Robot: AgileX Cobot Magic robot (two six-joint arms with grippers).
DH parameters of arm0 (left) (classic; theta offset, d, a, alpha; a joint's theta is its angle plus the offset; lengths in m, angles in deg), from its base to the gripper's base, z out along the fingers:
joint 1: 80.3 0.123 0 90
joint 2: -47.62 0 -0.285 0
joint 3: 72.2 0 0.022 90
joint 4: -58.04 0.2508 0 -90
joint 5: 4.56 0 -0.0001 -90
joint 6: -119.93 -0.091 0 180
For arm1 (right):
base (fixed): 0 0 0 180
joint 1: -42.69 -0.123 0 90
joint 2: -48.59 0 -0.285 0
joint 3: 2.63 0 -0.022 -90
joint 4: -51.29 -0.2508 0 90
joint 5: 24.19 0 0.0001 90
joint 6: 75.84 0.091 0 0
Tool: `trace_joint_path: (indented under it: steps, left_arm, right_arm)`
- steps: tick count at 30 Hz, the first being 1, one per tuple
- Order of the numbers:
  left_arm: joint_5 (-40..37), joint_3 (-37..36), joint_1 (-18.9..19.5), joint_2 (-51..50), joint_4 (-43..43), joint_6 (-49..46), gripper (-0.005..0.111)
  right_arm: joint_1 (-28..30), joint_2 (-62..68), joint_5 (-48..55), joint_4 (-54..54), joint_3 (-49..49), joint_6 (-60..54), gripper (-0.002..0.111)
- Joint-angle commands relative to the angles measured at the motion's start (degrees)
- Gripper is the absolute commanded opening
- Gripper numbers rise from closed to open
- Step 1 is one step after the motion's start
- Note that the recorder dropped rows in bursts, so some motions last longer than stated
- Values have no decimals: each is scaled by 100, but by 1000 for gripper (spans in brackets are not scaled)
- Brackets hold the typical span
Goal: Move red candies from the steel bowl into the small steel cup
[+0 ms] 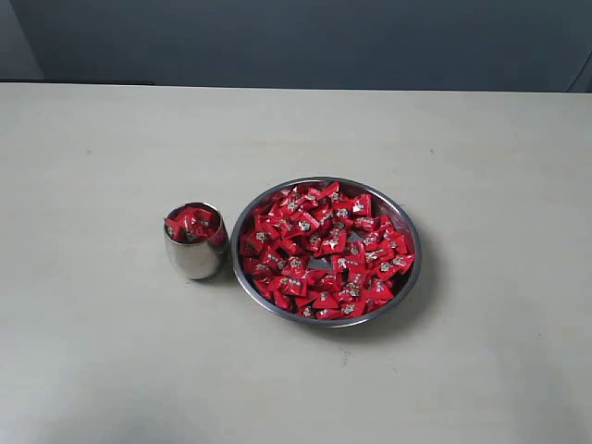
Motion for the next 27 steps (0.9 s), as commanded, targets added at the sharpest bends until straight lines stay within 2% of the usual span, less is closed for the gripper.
trace_joint_path:
  steps: [1, 8, 27]
  left_arm:
    - [11, -22, 3, 26, -16, 9, 0]
    - [11, -22, 3, 26, -16, 9, 0]
    - [11, -22, 3, 26, -16, 9, 0]
  right_arm:
    - [31, -278, 338, 365, 27, 342, -1]
    - [154, -278, 299, 328, 445, 319, -1]
    - [316, -278, 349, 391, 445, 305, -1]
